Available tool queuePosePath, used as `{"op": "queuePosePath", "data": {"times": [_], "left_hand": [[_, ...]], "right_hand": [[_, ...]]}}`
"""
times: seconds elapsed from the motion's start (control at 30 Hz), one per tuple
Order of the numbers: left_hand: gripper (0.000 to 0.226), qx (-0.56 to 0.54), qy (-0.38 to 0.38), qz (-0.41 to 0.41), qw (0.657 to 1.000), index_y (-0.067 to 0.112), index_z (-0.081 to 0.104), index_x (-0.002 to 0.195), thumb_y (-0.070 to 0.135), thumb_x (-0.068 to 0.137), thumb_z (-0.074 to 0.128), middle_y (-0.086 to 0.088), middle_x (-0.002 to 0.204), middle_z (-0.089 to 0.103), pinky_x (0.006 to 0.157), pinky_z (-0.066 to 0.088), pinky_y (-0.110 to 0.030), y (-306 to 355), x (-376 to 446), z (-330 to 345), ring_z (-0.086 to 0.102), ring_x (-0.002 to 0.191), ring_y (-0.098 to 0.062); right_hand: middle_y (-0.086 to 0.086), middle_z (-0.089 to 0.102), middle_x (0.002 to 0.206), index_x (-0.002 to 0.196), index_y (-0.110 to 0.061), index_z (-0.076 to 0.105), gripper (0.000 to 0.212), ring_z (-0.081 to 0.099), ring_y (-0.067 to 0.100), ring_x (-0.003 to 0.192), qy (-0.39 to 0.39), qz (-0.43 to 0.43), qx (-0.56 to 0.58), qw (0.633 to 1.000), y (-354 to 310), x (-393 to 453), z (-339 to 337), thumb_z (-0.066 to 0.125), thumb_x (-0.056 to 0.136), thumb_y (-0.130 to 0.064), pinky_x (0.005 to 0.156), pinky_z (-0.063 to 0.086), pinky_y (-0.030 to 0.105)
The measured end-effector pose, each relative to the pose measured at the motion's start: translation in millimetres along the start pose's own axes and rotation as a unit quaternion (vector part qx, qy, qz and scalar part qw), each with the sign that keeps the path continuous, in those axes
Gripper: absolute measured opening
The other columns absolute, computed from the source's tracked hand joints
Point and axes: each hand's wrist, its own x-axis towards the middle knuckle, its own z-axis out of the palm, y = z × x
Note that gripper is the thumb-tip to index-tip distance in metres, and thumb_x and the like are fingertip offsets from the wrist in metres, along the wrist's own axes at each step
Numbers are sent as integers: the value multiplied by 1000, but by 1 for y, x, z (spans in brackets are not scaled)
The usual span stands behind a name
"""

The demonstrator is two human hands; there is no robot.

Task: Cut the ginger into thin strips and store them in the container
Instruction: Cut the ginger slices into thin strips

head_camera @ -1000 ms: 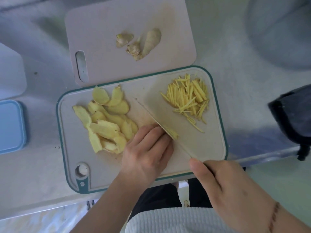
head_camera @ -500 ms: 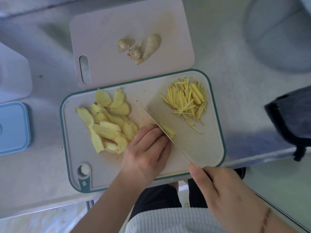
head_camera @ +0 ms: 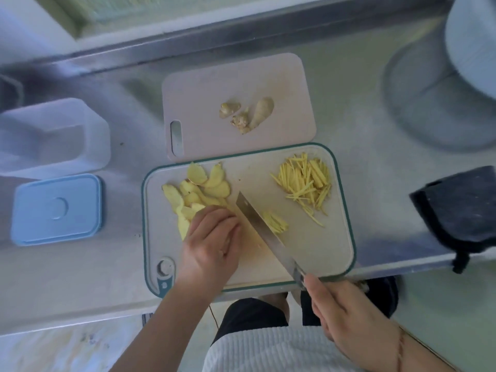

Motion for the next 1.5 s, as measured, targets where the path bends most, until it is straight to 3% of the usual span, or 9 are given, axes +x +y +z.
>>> {"op": "queuePosePath", "data": {"times": [0.2, 0.33, 0.5, 0.63, 0.8, 0.93, 1.03, 1.33, 1.5], "left_hand": [[3, 25, -29, 43, 998, 3, 77, 84, 1, 83, 74, -8, 95, 72, 87, 55, -42, -6, 8, 2, 62, 97, -25], [3, 37, -27, 42, 998, 4, 76, 83, 1, 82, 75, -7, 95, 72, 86, 55, -44, -11, 11, -1, 66, 94, -29], [14, 59, 32, -80, 995, 5, 77, 89, 10, 79, 71, -9, 96, 72, 84, 54, -45, -26, 41, -10, 64, 92, -31], [32, 142, -78, -177, 971, 11, 77, 99, 31, 73, 77, -6, 108, 72, 94, 44, -49, -32, 65, -8, 60, 107, -38], [37, 218, -172, -177, 944, 22, 74, 114, 47, 88, 70, 7, 125, 64, 97, 18, -39, -19, 78, -11, 42, 127, -27], [8, 213, -184, -108, 953, 21, 77, 77, 21, 71, 83, 6, 85, 73, 79, 23, -37, -25, 86, -16, 59, 89, -27], [23, 249, -204, -38, 946, 21, 70, 58, 8, 51, 88, 8, 60, 63, 74, 24, -35, -36, 88, -19, 59, 65, -24], [10, 155, -132, 138, 969, 21, 73, 81, 22, 81, 62, 5, 94, 70, 80, 37, -36, -61, 71, -26, 62, 81, -21], [23, 163, -178, 83, 967, 24, 75, 80, 30, 79, 53, 10, 93, 70, 81, 34, -35, -57, 71, -34, 65, 84, -23]], "right_hand": [[-5, 31, 43, 52, -18, 32, 63, 31, 8, 43, -7, -14, 7, 1000, -4, 15, -9, 26, 87, -69, 52, 33, 26], [-1, 26, 43, 52, -16, 30, 66, 25, 8, 35, 35, 15, 59, 998, -14, 30, -33, 27, 87, -72, 38, 24, 18], [-1, 23, 43, 51, -17, 27, 60, 22, 9, 33, 35, -2, 30, 999, -26, 39, -42, 29, 85, -66, 35, 21, 17], [-2, 23, 44, 50, -20, 26, 60, 21, 9, 34, 47, -12, 19, 999, -30, 31, -39, 28, 81, -71, 36, 20, 19], [-2, 25, 43, 48, -19, 27, 61, 23, 9, 35, 63, -25, 12, 998, -38, 23, -42, 29, 79, -71, 37, 21, 18], [-2, 29, 41, 49, -19, 31, 60, 27, 10, 34, 69, -34, 5, 997, -47, 18, -47, 30, 78, -72, 37, 24, 18], [-3, 31, 38, 49, -18, 32, 60, 29, 9, 31, 71, -43, -3, 997, -52, 14, -50, 29, 80, -69, 36, 25, 15], [2, 26, 48, 51, -20, 27, 60, 27, 15, 43, 78, -51, -32, 995, -46, 13, -51, 30, 79, -73, 51, 26, 27], [-2, 27, 44, 50, -20, 27, 59, 29, 13, 41, 71, -56, -49, 995, -49, 11, -50, 30, 83, -68, 51, 28, 26]]}}
